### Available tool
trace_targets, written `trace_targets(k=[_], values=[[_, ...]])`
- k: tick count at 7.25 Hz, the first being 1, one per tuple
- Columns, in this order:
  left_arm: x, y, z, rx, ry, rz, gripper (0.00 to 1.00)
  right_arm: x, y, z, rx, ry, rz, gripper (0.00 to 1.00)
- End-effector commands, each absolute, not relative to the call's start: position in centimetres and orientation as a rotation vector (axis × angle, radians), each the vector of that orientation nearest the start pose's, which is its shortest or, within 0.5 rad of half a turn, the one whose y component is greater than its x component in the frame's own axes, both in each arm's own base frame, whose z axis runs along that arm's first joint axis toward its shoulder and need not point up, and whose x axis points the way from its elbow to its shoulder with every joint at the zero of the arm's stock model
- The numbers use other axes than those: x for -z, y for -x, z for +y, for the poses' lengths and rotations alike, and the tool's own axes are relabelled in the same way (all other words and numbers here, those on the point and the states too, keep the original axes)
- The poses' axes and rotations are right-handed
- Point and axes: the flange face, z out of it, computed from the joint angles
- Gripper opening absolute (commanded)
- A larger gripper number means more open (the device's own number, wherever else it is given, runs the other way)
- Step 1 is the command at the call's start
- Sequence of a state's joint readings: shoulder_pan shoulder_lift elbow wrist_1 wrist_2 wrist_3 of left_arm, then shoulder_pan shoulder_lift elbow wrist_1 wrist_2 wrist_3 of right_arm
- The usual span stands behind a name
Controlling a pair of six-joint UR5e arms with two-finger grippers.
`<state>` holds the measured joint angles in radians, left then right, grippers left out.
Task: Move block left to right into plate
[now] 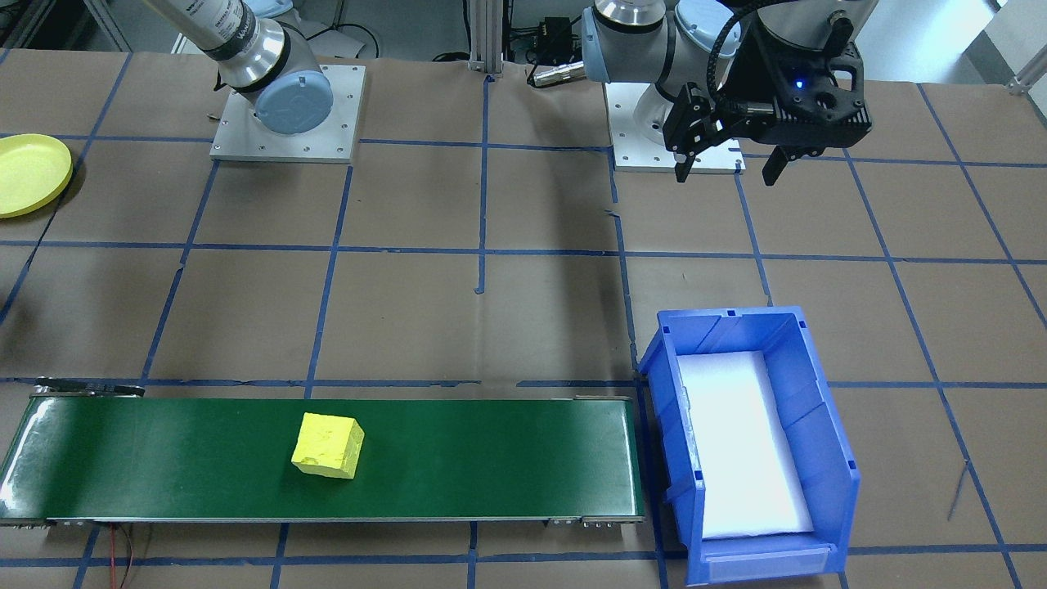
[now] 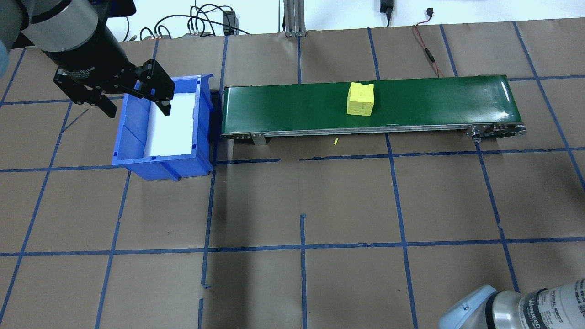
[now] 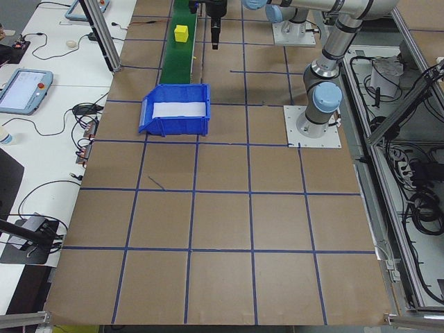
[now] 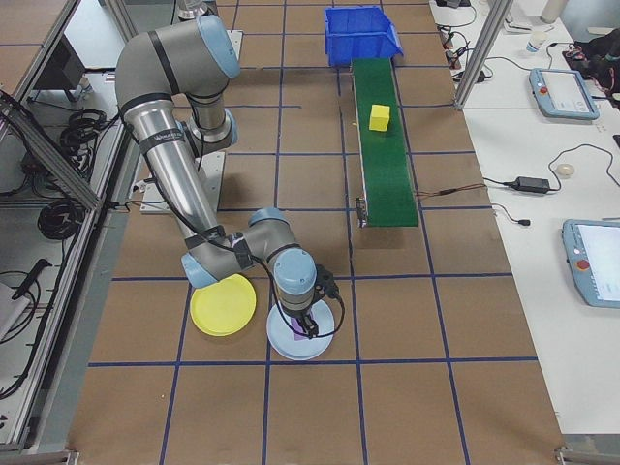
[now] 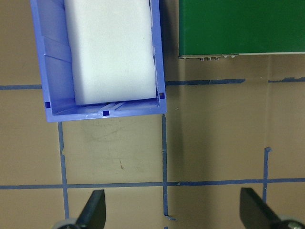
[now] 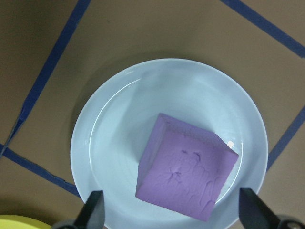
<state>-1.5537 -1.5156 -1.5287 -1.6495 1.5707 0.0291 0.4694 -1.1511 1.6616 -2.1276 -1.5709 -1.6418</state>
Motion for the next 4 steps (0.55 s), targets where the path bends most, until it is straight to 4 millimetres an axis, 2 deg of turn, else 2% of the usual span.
trace_targets(k=[1,2,3,4], values=[[-52.8,12.5,-47.1,0.031,-0.017,3.144,1.0,-29.8,48.2,-40.8,0.123,0.649,3.158,1.0],[-52.9,12.5,-47.1,0.036,-0.017,3.141,1.0,-31.9,45.9,-42.8,0.244,0.478,3.179,1.0],[-53.0,12.3,-47.1,0.038,-0.017,3.135,1.0,-35.5,41.1,-47.0,0.372,0.478,3.187,1.0],[-52.9,12.5,-47.1,0.036,-0.019,3.142,1.0,-37.3,37.0,-50.2,0.434,0.293,3.186,1.0]])
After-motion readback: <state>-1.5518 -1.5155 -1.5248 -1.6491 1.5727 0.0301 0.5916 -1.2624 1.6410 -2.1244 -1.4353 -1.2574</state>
